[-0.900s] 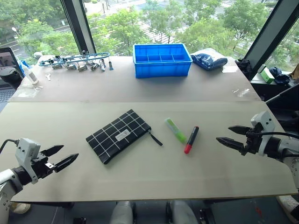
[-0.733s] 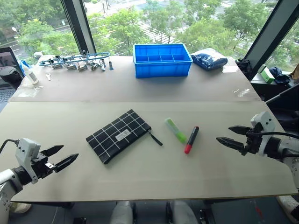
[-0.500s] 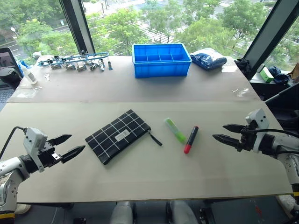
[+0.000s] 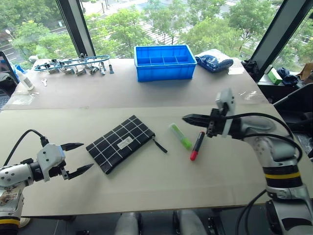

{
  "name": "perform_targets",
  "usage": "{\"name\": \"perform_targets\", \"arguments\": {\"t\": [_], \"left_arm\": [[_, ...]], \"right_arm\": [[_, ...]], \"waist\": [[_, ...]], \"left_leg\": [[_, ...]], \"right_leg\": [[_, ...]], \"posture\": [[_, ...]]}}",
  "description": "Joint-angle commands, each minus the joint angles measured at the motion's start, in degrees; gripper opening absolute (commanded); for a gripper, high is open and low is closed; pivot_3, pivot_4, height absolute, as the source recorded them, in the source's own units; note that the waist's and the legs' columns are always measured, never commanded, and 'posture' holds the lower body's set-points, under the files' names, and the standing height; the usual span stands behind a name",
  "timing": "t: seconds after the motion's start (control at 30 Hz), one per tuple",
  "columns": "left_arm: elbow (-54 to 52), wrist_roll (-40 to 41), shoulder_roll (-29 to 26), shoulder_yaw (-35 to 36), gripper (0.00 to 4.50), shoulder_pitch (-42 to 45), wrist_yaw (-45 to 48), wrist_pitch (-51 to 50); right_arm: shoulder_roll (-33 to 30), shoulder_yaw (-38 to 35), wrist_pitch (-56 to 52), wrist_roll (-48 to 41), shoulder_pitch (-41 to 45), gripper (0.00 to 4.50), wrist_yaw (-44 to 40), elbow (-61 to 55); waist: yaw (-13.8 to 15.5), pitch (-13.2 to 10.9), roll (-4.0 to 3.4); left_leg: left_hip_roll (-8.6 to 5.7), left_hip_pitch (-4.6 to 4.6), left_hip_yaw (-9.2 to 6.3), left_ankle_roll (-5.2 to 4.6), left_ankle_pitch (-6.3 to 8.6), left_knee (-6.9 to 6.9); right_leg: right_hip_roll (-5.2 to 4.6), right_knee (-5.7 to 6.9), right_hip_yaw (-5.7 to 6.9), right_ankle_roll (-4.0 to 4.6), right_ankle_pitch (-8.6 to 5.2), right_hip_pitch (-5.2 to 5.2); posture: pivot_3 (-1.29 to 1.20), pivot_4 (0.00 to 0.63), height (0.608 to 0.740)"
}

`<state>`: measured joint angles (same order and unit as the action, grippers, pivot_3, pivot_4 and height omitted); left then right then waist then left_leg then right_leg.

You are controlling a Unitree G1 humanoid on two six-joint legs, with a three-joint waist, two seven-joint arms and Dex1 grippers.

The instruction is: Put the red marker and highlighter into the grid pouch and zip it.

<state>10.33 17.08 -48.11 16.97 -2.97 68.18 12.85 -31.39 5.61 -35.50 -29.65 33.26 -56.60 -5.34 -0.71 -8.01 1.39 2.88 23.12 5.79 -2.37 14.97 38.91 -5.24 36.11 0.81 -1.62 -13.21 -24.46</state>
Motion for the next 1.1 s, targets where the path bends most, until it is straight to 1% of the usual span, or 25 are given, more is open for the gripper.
{"name": "perform_targets", "arguments": {"t": [0.03, 0.1, 0.17, 0.3, 0.47, 0.53, 0.63, 0.83, 0.97, 1.1], "left_arm": [[-2.54, -0.88, -2.11, -1.43, 4.50, -0.54, 1.89, 2.36], [-3.80, -1.40, -2.33, -2.50, 4.50, -0.43, 1.70, 2.47], [-4.68, -2.75, -2.62, -3.93, 4.50, -0.22, 1.64, 3.32], [-5.02, -4.60, -2.90, -6.00, 4.50, 0.32, 1.37, 5.21], [-3.50, -6.83, -3.46, -7.47, 4.50, 1.50, 0.94, 8.19], [-2.35, -7.93, -3.71, -8.03, 4.50, 2.19, 0.74, 9.91], [-0.67, -9.40, -3.79, -8.91, 4.50, 3.41, -0.01, 12.59], [0.87, -11.79, -2.64, -11.35, 4.50, 6.33, -2.48, 17.89], [-1.86, -12.19, -1.73, -13.66, 4.50, 5.88, -3.43, 18.90], [-4.88, -11.98, -1.37, -14.67, 4.50, 4.76, -4.92, 17.26]], "right_arm": [[4.42, 8.30, 2.84, 8.16, 5.08, 0.06, 2.98, 2.95], [6.87, 13.91, 6.25, 14.59, 7.28, 0.06, 4.64, 6.33], [9.39, 17.20, 10.18, 19.49, 9.67, 0.06, 6.30, 11.54], [13.60, 18.49, 13.87, 24.86, 13.69, 0.06, 10.06, 22.16], [17.81, 20.80, 16.86, 31.01, 16.60, 0.06, 12.64, 31.86], [18.54, 22.39, 18.36, 33.88, 17.50, 0.06, 12.93, 34.74], [19.22, 22.72, 19.09, 35.46, 17.91, 0.06, 12.33, 36.50], [20.06, 22.24, 20.80, 38.55, 19.40, 0.06, 14.21, 40.35], [20.44, 21.31, 20.83, 38.97, 19.69, 0.06, 14.29, 41.32], [20.67, 20.67, 20.22, 38.86, 19.17, 0.06, 13.88, 41.51]], "waist": [[-0.07, 0.00, 0.00], [0.03, 0.00, 0.00], [0.04, 0.00, 0.00], [-0.02, 0.00, 0.00], [-0.26, 0.00, -0.01], [-0.36, 0.00, -0.02], [-0.42, 0.01, -0.03], [-0.11, 0.02, -0.05], [-0.08, 0.03, -0.05], [-0.09, 0.03, -0.05]], "left_leg": [[-0.03, 0.05, 0.13, 0.00, 0.00, 0.05], [-0.02, 0.12, 0.37, 0.01, -0.01, 0.07], [-0.02, 0.12, 0.42, 0.02, -0.01, 0.07], [-0.03, 0.14, 0.51, 0.10, -0.06, 0.07], [-0.02, 0.17, 0.55, 0.17, -0.10, 0.04], [0.00, 0.17, 0.57, 0.19, -0.11, 0.02], [0.01, 0.13, 0.58, 0.20, -0.12, 0.01], [0.00, 0.08, 0.60, 0.21, -0.13, 0.03], [-0.01, 0.06, 0.59, 0.22, -0.13, 0.03], [0.00, 0.06, 0.59, 0.23, -0.14, 0.03]], "right_leg": [[-0.02, 0.01, 0.00, -0.02, 0.01, -0.05], [-0.03, 0.01, 0.00, -0.04, 0.03, -0.13], [-0.02, 0.01, 0.03, -0.04, 0.02, -0.14], [0.00, 0.04, 0.03, -0.04, 0.02, -0.18], [0.02, 0.08, 0.02, -0.02, 0.02, -0.27], [0.03, 0.13, 0.01, 0.00, 0.00, -0.33], [0.03, 0.18, 0.01, 0.01, 0.00, -0.33], [0.01, 0.22, 0.02, 0.01, 0.01, -0.28], [-0.01, 0.26, 0.02, 0.02, 0.01, -0.25], [-0.01, 0.27, 0.01, 0.02, 0.01, -0.25]], "posture": [[0.00, 0.150, 0.740], [0.00, 0.150, 0.740], [0.00, 0.150, 0.740], [0.00, 0.150, 0.740], [0.00, 0.150, 0.740], [0.00, 0.150, 0.740], [0.00, 0.150, 0.740], [0.00, 0.150, 0.740], [0.00, 0.150, 0.740], [0.00, 0.150, 0.740]]}}
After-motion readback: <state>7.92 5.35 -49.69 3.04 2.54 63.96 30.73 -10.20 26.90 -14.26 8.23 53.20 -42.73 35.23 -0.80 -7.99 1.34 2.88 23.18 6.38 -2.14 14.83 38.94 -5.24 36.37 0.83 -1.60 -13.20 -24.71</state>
